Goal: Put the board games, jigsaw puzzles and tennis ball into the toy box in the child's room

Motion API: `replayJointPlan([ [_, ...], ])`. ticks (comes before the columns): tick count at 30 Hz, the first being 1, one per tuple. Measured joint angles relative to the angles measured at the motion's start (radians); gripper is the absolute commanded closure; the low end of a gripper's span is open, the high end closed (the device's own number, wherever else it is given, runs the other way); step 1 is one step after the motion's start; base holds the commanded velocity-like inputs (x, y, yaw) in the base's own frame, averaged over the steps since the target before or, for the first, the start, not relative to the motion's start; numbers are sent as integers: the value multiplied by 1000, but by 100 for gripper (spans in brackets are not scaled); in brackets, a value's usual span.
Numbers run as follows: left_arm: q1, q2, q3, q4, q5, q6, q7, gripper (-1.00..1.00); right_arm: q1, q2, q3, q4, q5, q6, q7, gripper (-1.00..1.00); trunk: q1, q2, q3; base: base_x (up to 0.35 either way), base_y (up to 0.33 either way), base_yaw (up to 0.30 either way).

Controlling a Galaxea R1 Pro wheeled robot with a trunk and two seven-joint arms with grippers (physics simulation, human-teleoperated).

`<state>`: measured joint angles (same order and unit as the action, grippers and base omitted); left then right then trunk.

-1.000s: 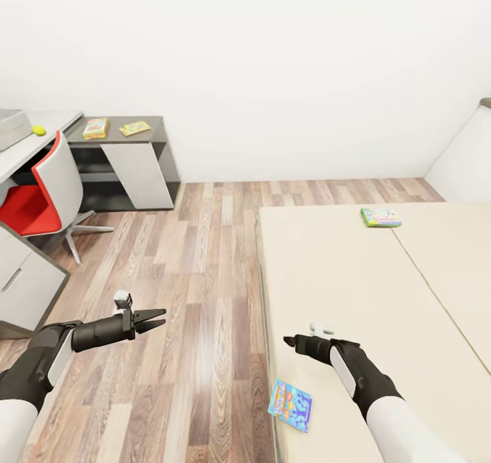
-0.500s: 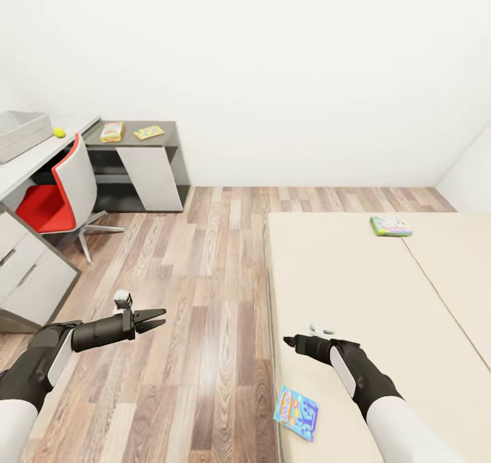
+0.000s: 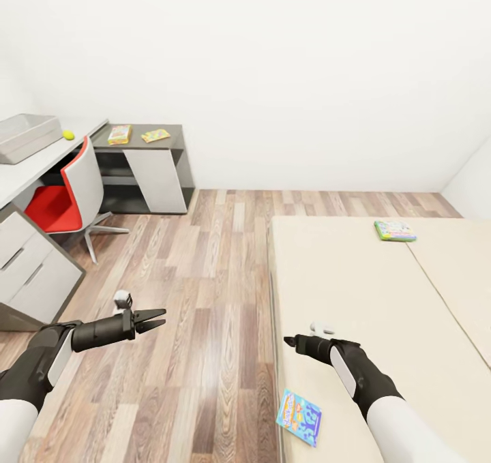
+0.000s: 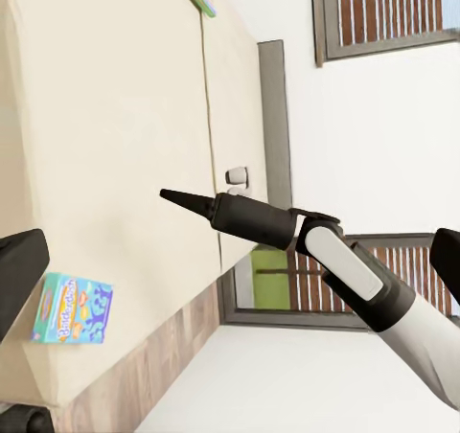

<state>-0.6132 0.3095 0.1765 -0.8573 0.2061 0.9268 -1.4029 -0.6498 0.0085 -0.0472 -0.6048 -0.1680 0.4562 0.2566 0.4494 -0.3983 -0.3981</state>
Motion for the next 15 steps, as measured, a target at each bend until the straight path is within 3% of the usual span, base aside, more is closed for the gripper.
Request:
replayJointPlan([
  [6,0,0,0,0,-1,0,0,-100,0,0,0,0,0,0,0,-100,0,0,5,0,102,-119],
  [15,0,0,0,0,-1,0,0,-100,0,0,0,0,0,0,0,-100,0,0,7,0,184,-22],
])
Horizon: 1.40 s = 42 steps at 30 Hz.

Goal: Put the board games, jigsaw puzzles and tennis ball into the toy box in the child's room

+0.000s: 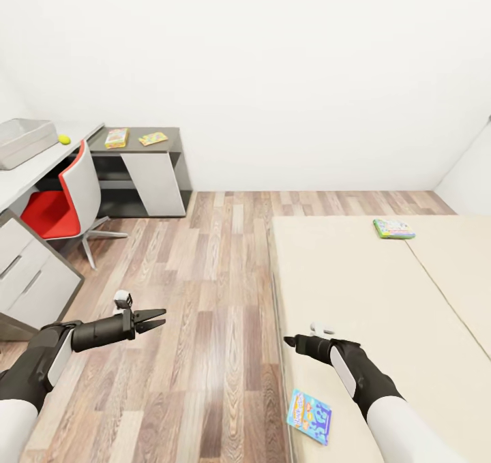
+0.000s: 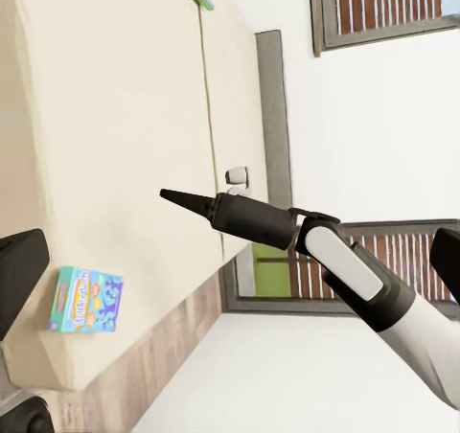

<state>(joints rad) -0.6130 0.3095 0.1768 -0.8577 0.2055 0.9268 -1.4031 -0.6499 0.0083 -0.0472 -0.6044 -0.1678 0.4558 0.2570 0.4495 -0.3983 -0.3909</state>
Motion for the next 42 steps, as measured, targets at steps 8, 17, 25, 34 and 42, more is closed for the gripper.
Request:
replayJointPlan([
  [8,0,0,0,0,0,0,0,-100,0,0,0,0,0,0,0,-100,0,0,0,0,262,-1],
  [17,0,0,0,0,0,0,0,-100,0,0,0,0,0,0,0,-100,0,0,0,0,283,0],
  [25,0,0,0,0,-1,0,0,-100,0,0,0,0,0,0,0,-100,0,0,0,0,284,0],
  [34,0,0,0,0,-1,0,0,-100,0,0,0,0,-1,0,0,-100,0,0,0,59,284,0],
  [42,0,0,0,0,0,0,0,-100,0,0,0,0,0,0,0,-100,0,0,0,95,254,-160],
])
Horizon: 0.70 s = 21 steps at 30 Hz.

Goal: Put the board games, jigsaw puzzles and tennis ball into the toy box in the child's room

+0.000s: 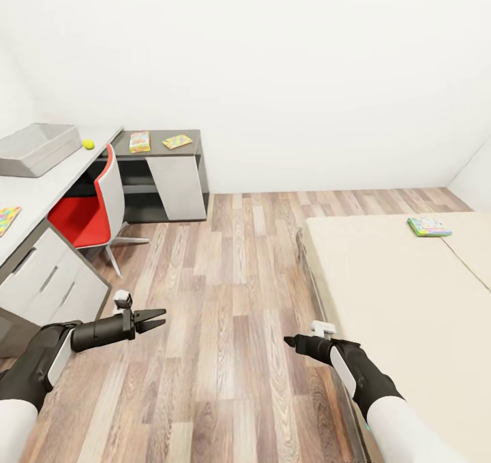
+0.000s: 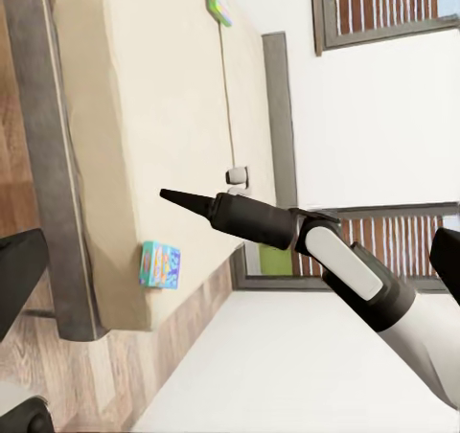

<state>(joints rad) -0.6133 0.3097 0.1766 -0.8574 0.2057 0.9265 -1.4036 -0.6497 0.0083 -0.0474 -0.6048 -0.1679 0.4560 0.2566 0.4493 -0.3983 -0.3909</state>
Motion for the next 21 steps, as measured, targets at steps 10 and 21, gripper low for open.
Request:
replayJointPlan([
  [10,0,1,0,0,1,0,-1,-100,0,0,-1,0,0,0,0,-100,0,0,2,99,74,-270],
  [21,0,1,0,0,0,0,-1,-100,0,0,-1,0,-1,0,0,-100,0,0,6,17,212,-277],
])
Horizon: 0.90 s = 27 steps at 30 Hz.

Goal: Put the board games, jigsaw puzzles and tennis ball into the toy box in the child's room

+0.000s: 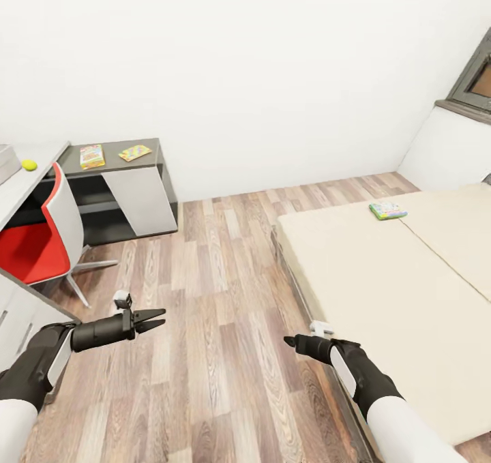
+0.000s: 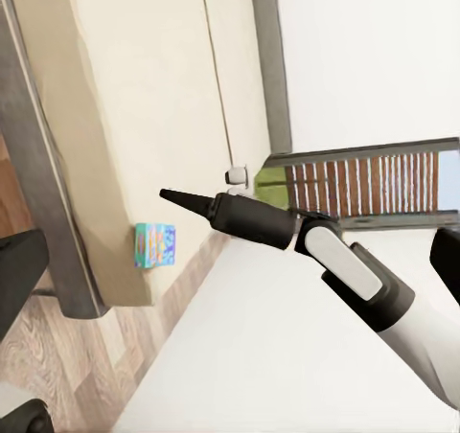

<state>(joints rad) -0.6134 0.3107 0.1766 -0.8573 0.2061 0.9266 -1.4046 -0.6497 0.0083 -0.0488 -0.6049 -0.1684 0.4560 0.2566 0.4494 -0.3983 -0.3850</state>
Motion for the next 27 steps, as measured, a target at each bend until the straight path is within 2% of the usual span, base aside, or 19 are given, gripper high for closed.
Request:
replayJointPlan([
  [27,0,0,0,0,0,0,0,-100,0,-1,-1,0,0,-1,0,-100,0,0,14,0,162,-277],
])
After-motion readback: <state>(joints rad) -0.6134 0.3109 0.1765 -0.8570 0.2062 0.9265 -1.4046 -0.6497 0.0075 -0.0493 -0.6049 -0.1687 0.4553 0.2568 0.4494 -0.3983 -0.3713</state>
